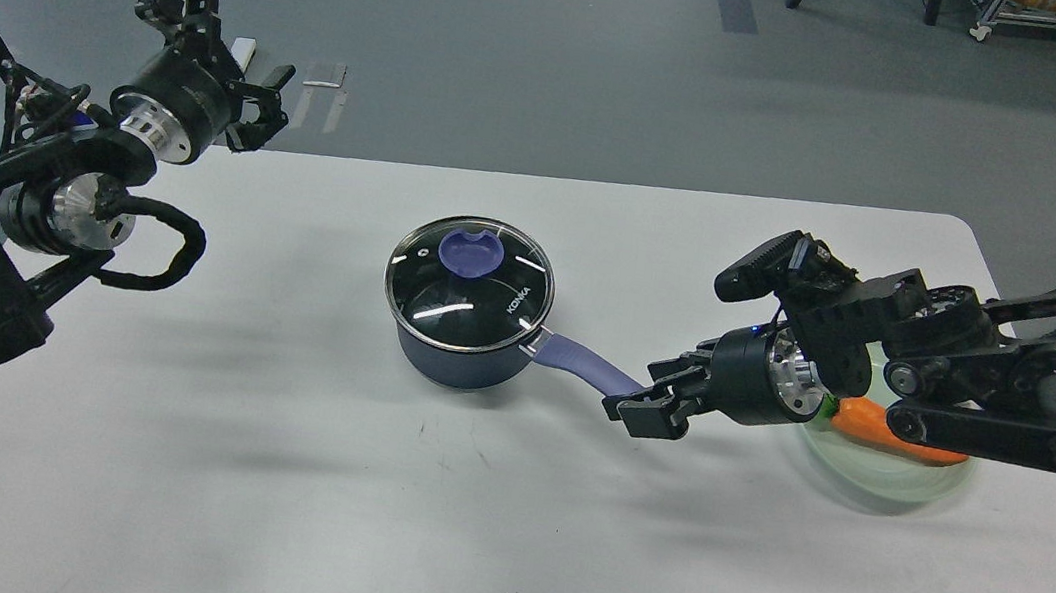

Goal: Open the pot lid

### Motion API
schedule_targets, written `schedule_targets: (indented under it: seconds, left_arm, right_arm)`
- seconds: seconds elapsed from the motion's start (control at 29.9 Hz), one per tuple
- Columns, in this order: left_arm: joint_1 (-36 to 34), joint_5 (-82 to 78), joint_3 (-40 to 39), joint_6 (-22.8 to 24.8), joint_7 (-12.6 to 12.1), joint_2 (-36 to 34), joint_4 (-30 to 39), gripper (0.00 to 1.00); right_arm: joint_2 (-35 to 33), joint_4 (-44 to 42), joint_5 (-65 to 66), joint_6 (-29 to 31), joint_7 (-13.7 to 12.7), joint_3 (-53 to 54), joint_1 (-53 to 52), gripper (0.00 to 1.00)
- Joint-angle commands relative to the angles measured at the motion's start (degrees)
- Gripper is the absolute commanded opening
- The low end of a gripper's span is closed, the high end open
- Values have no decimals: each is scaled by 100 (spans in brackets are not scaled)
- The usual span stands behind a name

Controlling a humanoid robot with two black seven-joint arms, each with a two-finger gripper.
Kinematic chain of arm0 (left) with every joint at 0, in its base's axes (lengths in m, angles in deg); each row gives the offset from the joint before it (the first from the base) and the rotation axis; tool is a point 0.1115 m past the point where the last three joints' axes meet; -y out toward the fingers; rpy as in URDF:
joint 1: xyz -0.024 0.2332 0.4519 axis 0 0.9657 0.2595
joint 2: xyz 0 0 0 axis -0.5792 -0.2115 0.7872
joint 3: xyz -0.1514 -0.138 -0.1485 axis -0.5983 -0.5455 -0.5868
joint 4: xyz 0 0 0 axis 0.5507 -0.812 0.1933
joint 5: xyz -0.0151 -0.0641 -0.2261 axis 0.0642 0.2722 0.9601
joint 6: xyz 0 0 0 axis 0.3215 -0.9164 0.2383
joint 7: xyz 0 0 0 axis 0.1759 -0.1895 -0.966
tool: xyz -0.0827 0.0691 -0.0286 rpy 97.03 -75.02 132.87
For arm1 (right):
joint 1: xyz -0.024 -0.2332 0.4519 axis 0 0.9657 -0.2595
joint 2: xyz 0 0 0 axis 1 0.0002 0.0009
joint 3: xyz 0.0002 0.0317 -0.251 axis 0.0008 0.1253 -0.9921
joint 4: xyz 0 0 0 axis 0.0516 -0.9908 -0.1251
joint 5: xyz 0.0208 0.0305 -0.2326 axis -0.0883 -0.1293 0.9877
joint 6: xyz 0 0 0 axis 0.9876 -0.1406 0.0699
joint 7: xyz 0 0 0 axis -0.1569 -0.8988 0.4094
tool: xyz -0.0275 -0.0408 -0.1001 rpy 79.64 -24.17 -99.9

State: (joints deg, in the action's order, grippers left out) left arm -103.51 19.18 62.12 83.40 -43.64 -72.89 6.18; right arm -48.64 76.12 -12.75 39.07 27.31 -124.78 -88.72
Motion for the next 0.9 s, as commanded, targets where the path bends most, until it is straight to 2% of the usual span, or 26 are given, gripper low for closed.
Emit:
schedule_targets:
  seconds: [0.0, 0.13, 0.27, 0.74, 0.87]
  left_arm:
    - [4, 0, -1, 1, 10, -74, -1, 100]
    - [-5, 0, -1, 9, 221, -100, -1, 100]
    - [4, -9, 8, 9, 247, -215, 8, 100]
    - [-5, -9, 8, 10, 256, -373, 86, 100]
    - [-5, -9, 8, 9, 256, -417, 113, 100]
  right_arm:
    - [109, -160, 27, 0, -51, -16, -9, 64]
    - [136, -204, 10, 0, -113, -16, -26, 59]
    - [144, -195, -25, 9, -113, -8, -61, 52]
    - [250, -213, -26, 35, -113, -8, 9, 51]
    - [250, -204, -26, 62, -113, -8, 9, 40]
